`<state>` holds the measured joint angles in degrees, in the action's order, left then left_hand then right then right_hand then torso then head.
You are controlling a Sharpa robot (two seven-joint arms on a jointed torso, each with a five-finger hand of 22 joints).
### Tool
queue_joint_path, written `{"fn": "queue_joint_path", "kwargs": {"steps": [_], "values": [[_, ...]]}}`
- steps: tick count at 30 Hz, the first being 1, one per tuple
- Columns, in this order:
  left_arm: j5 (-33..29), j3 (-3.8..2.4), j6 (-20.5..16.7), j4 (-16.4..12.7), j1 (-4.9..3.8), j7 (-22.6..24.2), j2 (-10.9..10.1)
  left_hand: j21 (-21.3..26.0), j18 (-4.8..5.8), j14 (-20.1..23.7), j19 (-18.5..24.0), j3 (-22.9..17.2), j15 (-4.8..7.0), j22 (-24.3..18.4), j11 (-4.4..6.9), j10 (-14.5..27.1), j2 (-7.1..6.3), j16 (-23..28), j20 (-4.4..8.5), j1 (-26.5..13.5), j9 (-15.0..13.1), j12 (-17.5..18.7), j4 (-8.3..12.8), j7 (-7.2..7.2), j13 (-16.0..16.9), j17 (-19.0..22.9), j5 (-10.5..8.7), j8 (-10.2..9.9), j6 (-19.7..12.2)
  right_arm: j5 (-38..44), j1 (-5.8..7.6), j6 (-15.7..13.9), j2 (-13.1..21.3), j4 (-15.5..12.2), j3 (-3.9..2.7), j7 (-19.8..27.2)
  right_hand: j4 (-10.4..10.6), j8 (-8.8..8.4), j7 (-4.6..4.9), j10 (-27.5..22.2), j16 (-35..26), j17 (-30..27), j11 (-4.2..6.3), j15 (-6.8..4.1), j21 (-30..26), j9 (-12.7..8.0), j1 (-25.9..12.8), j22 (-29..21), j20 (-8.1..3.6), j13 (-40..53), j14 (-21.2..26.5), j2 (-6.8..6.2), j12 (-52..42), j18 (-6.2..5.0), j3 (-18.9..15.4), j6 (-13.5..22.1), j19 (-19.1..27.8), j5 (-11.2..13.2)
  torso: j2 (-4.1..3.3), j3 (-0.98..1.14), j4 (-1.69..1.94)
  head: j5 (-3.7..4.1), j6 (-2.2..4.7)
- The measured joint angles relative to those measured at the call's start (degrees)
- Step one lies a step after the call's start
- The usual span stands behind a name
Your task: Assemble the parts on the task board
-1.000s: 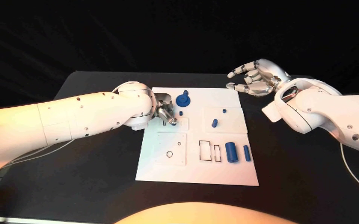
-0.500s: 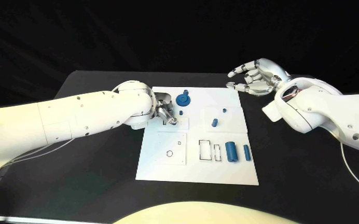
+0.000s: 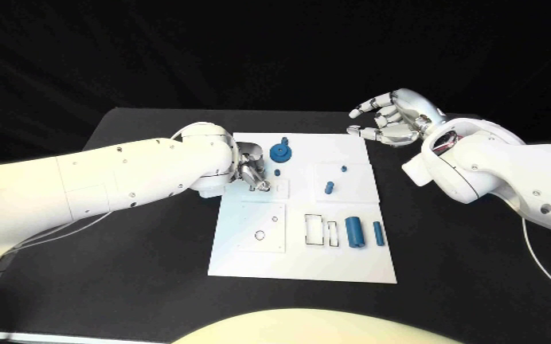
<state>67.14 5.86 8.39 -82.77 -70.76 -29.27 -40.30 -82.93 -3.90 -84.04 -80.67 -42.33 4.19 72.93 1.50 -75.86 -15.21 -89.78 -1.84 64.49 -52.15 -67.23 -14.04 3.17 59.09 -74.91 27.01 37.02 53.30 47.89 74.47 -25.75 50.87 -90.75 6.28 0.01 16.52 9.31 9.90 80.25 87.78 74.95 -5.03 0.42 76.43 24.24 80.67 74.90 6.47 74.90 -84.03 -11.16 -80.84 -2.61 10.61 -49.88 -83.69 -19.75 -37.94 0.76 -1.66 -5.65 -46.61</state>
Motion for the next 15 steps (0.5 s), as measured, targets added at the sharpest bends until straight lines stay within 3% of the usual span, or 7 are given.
{"fn": "queue_joint_path", "kwargs": {"steps": [15], "values": [[0.04,-0.02,0.25,0.76,-0.07,-0.28,0.77,0.0,0.0,0.21,-0.2,0.16,0.2,0.1,0.22,-0.24,1.05,0.0,0.2,-1.05,-0.55,0.0,0.16,-0.1,0.01,0.0,0.29,0.38,0.29,0.07,0.0,0.01,-0.1,0.06,0.0,-0.03,0.0,0.0,0.0,0.0,0.0,-0.01,0.0,0.0,0.0,-0.05,0.0,0.04,0.0,0.04,0.0,0.0,0.0,0.0,0.0,0.0,0.0,-0.21,0.03,0.04,-0.03,0.06,0.03]]}}
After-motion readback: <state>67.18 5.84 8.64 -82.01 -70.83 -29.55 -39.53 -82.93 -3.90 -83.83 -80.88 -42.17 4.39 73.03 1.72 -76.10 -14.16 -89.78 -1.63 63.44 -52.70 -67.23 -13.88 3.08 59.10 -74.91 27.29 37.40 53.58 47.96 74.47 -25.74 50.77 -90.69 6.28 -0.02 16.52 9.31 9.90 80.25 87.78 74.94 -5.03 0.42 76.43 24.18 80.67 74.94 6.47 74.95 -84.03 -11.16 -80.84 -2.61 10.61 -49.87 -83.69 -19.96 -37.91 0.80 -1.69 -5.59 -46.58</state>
